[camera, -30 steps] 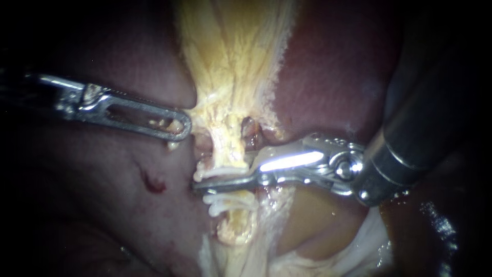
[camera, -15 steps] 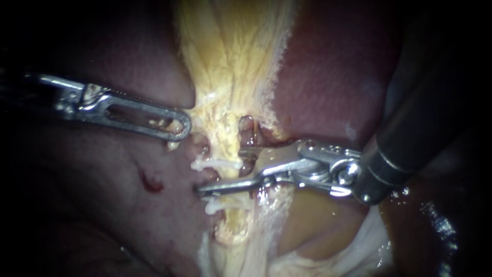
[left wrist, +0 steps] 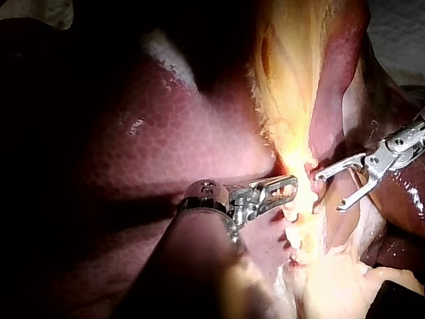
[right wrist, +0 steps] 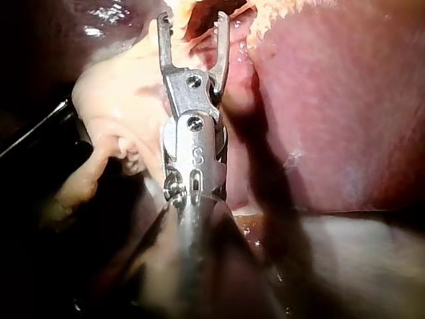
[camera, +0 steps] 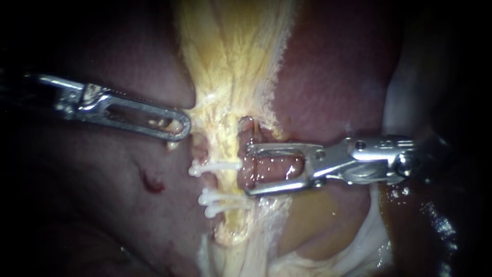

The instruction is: Going back third clip left tube

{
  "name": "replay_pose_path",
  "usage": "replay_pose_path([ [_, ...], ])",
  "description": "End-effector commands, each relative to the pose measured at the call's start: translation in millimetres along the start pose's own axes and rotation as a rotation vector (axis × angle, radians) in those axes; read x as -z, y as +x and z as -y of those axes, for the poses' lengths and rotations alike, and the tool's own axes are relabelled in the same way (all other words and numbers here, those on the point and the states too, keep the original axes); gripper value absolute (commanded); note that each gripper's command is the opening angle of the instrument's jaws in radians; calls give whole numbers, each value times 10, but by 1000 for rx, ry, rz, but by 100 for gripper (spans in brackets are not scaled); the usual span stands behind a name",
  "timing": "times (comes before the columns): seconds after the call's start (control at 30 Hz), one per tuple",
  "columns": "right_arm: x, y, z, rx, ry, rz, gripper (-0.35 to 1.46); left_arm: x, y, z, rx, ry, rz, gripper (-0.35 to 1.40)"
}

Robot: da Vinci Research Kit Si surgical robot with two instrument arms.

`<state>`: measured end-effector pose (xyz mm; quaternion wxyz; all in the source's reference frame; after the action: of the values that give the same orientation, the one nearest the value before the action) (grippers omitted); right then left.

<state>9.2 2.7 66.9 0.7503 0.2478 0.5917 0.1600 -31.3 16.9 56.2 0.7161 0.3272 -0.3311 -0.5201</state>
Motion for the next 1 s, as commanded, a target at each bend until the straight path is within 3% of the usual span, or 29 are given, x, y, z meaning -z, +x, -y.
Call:
replay_pose_path([
  [0.03,6,1,0,15,-1,1,50,0,0,0,0,0,0,-35],
  [0.4,60,27,1,98,-27,10,50,0,0,0,0,0,0,-35],
  [0.67,64,32,3,111,-32,12,50,-6,0,-1,-1,-2,2,-35],
  [0.87,66,31,4,117,-10,8,50,-29,6,-19,-4,-9,14,-35],
  [1.0,66,32,5,117,-3,7,50,-49,10,-35,0,-11,2,-35],
])
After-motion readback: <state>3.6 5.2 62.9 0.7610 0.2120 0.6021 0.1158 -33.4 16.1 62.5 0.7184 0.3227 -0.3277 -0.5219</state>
